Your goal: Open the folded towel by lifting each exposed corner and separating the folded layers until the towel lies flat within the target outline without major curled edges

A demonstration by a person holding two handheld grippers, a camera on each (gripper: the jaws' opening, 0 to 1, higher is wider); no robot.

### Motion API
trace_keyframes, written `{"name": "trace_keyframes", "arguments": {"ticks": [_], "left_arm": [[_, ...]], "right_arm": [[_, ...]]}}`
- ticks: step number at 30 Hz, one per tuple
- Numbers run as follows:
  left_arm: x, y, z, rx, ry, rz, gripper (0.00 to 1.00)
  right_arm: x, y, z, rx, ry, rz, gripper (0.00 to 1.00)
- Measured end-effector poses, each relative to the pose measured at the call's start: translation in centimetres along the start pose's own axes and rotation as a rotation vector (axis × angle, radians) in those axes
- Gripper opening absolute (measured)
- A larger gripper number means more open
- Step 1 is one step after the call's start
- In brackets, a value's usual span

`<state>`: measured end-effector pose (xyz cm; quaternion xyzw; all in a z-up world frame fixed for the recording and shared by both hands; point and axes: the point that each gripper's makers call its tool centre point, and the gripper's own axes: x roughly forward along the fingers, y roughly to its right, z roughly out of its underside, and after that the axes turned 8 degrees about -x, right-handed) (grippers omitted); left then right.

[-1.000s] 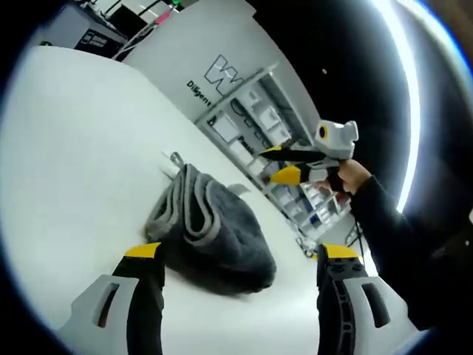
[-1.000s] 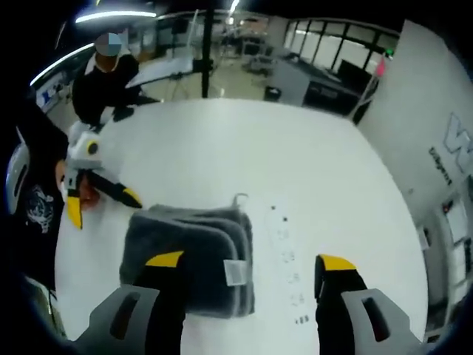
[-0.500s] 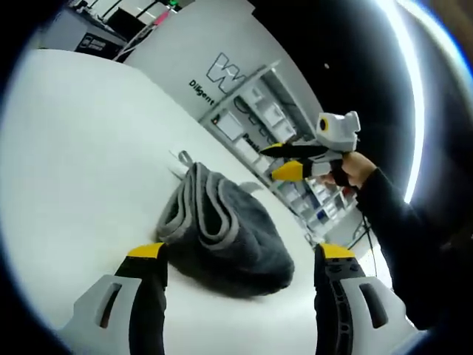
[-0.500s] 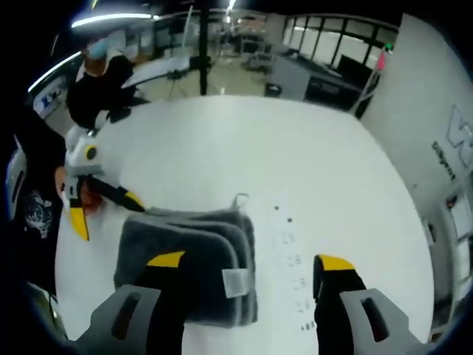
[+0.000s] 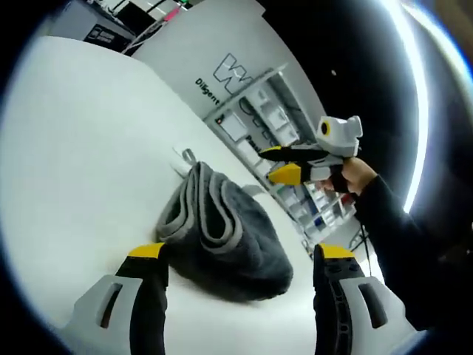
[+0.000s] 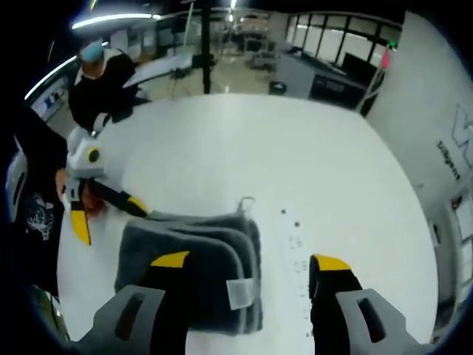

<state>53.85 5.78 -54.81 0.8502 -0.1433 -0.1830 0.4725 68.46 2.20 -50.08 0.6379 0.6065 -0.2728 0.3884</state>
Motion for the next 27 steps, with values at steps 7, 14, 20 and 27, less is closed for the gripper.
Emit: {"name": "trace_keyframes", "arguments": {"ticks": [7, 14, 20, 27], "left_arm": [[0.3, -0.4, -0.3, -0.009, 0.007, -0.012, 0.74], [0.4, -1.2, 0.4, -0.003, -0.012, -0.038, 0.66], [0.4, -1.0, -0.3, -0.019, 0.018, -0.042, 0.61], [0.4, -1.7, 0.2, 0.006, 0.002, -0.066, 0.56]], "right_arm": [[0.4, -0.3, 0.2, 0.01, -0.005, -0.01, 0.6], [1.2, -1.0, 0.6, 0.014, -0.016, -0.029, 0.58], [1.8, -1.6, 0.5, 0.021, -0.005, -0.059, 0.57], [2.8, -1.7, 1.7, 0.013, -0.036, -0.089, 0.52]]}}
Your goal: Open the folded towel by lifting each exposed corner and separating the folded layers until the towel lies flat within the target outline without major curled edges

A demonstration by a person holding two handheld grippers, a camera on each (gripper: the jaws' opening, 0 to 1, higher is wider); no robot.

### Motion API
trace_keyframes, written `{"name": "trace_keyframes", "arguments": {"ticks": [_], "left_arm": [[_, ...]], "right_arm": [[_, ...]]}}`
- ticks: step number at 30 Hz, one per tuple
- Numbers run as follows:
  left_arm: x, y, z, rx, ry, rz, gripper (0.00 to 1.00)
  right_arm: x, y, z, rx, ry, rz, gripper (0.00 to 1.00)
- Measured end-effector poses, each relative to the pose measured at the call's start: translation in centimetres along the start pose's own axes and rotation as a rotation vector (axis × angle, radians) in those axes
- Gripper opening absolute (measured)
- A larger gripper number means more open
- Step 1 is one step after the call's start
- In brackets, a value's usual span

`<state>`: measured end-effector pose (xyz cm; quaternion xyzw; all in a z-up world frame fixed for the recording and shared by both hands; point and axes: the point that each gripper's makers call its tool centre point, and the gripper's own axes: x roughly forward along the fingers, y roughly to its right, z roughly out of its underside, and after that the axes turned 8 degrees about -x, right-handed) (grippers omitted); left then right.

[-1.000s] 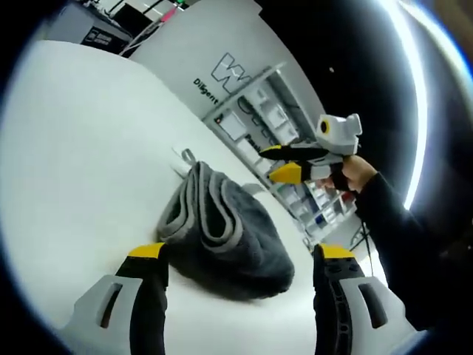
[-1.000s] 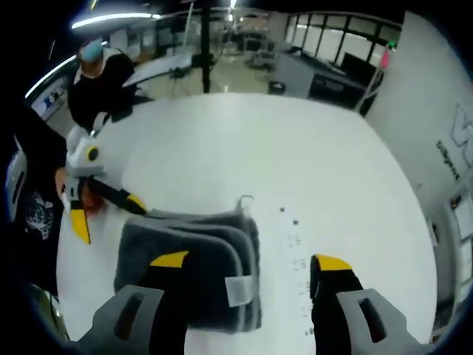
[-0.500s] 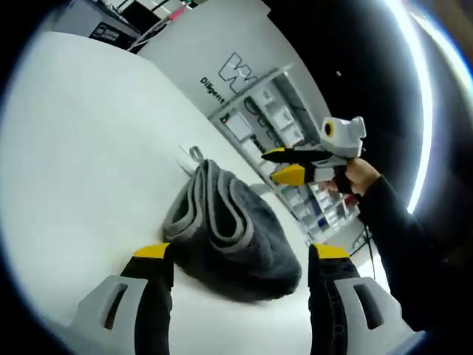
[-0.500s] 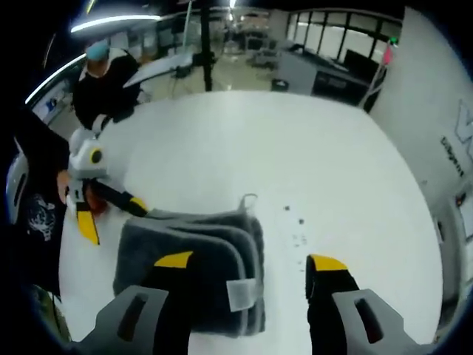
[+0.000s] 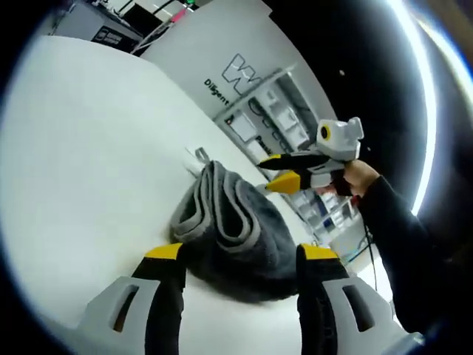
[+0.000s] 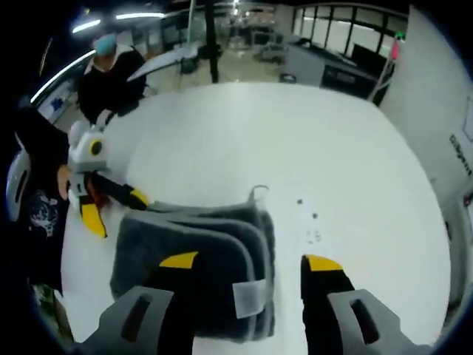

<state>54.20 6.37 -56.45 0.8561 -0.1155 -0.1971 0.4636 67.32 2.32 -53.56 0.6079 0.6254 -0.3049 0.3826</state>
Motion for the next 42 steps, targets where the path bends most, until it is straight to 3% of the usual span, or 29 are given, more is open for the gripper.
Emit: {"name": "trace_keyframes", "arguments": {"ticks": [2, 4, 12, 18, 26, 29, 42], "left_arm": [[0.0, -0.2, 0.2, -0.003, -0.005, -0.004, 0.53], [-0.1, -0.4, 0.1, -0.061, 0.002, -0.001, 0.47], [0.0, -0.3, 0.2, -0.049, -0.001, 0.009, 0.46], [0.0, -0.7, 0.3, -0.037, -0.008, 0.007, 0.4], [0.1, -0.7, 0.2, -0.04, -0.009, 0.013, 0.35], [0.2, -0.9, 0.2, -0.046, -0.005, 0.006, 0.32], [0.3, -1.2, 0.2, -0.078, -0.002, 0.006, 0.21]], "right_arm": [[0.3, 0.0, 0.3, 0.0, -0.005, 0.0, 0.5], [0.5, 0.2, 0.3, -0.001, -0.007, 0.005, 0.46], [1.6, 0.9, 0.1, 0.006, -0.008, 0.007, 0.41], [2.5, 0.9, 0.4, 0.012, -0.017, -0.014, 0.4], [2.7, 2.4, 0.8, 0.019, -0.021, -0.026, 0.38], [2.7, 1.6, 0.8, 0.018, -0.026, -0.028, 0.36], [3.5, 1.7, 1.2, 0.018, -0.038, -0.041, 0.32]]}}
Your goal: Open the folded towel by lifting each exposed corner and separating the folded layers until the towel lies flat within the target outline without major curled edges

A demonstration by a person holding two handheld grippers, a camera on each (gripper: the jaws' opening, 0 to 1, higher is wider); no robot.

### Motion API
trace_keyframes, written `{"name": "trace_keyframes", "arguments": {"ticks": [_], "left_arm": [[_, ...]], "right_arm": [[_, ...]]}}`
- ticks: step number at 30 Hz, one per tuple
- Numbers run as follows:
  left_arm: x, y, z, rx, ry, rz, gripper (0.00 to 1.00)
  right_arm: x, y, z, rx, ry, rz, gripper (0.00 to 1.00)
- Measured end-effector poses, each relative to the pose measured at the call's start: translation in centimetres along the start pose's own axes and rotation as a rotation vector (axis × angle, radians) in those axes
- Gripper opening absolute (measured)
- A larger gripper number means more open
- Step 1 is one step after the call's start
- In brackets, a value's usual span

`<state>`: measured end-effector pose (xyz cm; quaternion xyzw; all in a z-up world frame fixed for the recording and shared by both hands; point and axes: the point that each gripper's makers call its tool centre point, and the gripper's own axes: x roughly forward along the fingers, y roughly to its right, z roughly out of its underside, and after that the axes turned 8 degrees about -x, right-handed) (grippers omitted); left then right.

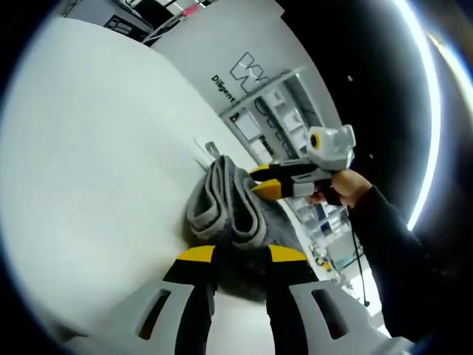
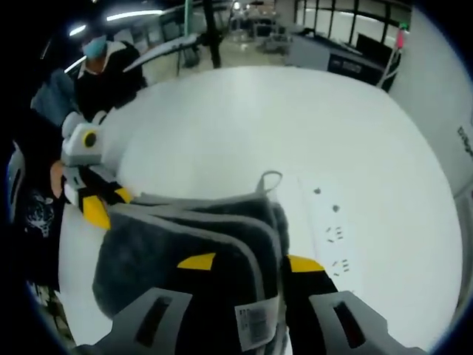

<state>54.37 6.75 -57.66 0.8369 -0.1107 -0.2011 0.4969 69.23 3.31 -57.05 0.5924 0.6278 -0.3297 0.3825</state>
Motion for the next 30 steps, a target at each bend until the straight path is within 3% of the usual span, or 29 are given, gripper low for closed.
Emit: {"name": "trace_keyframes", "arguments": {"ticks": [6, 9, 19, 25, 30], "left_arm": [[-0.2, 0.0, 0.0, 0.0, -0.001, 0.006, 0.16], [-0.2, 0.0, 0.0, -0.003, 0.003, 0.004, 0.16], [-0.3, 0.3, 0.0, -0.005, 0.006, 0.017, 0.13], [-0.3, 0.4, 0.0, -0.018, 0.005, 0.024, 0.12], [-0.4, 0.4, 0.0, -0.025, 0.008, 0.027, 0.11]], "right_arm": [[0.5, 0.1, 0.3, 0.001, -0.02, -0.001, 0.28], [0.8, -1.1, 0.7, -0.003, -0.04, -0.011, 0.24], [1.3, -1.1, 0.6, 0.005, -0.081, -0.001, 0.23], [1.5, -0.5, 0.4, -0.062, -0.124, 0.026, 0.28], [1.9, -1.1, 0.3, -0.11, -0.159, 0.016, 0.22]]}}
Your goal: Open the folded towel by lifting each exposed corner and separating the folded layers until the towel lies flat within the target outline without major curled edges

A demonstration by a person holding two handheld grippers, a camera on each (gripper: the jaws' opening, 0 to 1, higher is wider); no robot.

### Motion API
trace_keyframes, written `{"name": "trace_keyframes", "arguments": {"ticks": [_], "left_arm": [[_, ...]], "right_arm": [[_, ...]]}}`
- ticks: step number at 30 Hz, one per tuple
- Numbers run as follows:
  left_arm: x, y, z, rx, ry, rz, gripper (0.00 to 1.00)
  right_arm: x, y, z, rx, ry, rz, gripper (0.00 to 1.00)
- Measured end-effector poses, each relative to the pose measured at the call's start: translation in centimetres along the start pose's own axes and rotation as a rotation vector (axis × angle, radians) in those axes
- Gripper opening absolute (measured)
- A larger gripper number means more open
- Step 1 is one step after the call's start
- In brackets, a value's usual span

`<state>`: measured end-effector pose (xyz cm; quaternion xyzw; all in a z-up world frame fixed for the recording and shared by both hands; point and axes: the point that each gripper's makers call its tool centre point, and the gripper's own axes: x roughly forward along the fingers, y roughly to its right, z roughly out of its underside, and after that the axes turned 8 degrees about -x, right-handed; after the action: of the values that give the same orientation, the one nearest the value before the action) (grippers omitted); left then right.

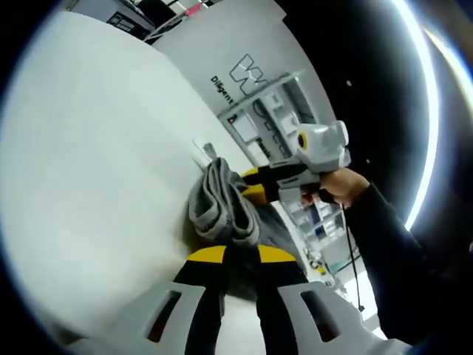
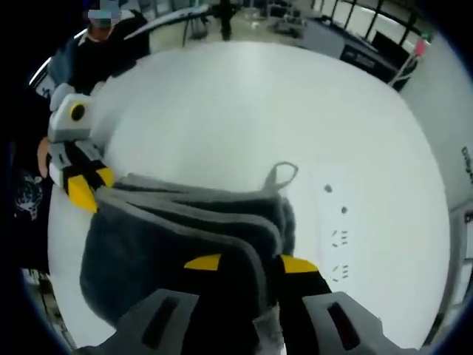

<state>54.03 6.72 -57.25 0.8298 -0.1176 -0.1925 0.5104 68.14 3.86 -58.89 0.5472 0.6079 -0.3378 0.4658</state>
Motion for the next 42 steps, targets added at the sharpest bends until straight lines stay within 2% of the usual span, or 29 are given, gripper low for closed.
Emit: {"name": "trace_keyframes", "arguments": {"ticks": [4, 9, 26, 42], "left_arm": [[-0.1, 0.2, 0.1, 0.003, -0.001, 0.005, 0.08], [0.0, 0.2, 0.0, -0.001, 0.002, 0.007, 0.07], [0.1, 0.5, 0.1, -0.015, -0.008, 0.027, 0.05], [-1.6, 0.6, 1.1, -0.024, -0.027, 0.041, 0.04]], "right_arm": [[0.4, -0.3, 0.1, 0.005, -0.015, -0.014, 0.17], [0.5, -0.4, 0.2, 0.017, -0.033, -0.017, 0.16], [0.3, -1.7, 0.2, 0.019, -0.027, -0.021, 0.13], [0.1, -4.3, -0.3, 0.021, -0.049, -0.028, 0.11]]}}
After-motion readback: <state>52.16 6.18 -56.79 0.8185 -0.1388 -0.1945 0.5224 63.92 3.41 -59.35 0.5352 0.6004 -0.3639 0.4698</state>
